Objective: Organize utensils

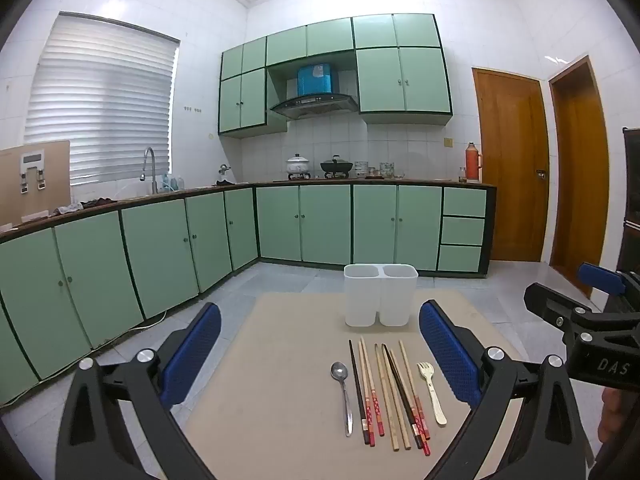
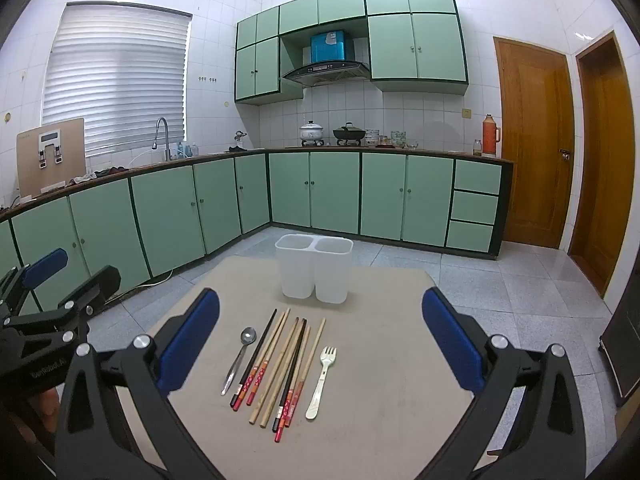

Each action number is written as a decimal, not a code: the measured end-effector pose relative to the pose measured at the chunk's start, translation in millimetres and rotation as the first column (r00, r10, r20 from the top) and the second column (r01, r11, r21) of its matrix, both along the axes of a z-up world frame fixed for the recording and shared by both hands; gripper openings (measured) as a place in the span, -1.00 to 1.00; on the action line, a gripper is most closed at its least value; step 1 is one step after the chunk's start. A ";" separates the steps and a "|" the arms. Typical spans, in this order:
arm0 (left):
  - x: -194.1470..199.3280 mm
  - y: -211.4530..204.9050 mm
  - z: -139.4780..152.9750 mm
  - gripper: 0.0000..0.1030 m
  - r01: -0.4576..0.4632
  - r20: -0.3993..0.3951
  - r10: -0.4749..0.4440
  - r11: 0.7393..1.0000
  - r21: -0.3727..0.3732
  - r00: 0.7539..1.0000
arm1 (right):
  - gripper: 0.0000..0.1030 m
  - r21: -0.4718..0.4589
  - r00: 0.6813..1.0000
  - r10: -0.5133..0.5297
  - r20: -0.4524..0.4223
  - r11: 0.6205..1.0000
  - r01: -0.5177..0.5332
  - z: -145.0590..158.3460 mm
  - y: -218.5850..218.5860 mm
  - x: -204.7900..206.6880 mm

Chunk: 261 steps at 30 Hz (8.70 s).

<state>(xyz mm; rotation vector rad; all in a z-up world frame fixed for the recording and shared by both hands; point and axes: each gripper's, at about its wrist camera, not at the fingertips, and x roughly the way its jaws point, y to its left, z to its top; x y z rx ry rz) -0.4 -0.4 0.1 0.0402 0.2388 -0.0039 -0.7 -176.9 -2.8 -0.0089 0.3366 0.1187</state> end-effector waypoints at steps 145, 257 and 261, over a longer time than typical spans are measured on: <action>234.4 23.4 -154.5 0.88 0.001 -0.570 0.057 0.995 0.101 0.820 | 0.06 -0.023 0.683 -0.028 -0.730 1.000 0.015 -178.1 11.7 236.5; 354.5 -2.5 27.9 -0.46 0.192 -0.057 -0.206 0.963 -0.189 0.977 | -0.59 0.206 0.996 0.082 0.027 0.975 -0.086 17.5 -33.1 385.1; 382.0 -7.8 11.7 -0.46 0.189 -0.079 -0.207 0.963 -0.190 0.975 | -0.59 0.186 0.997 0.067 0.030 0.980 -0.071 2.4 -28.8 412.0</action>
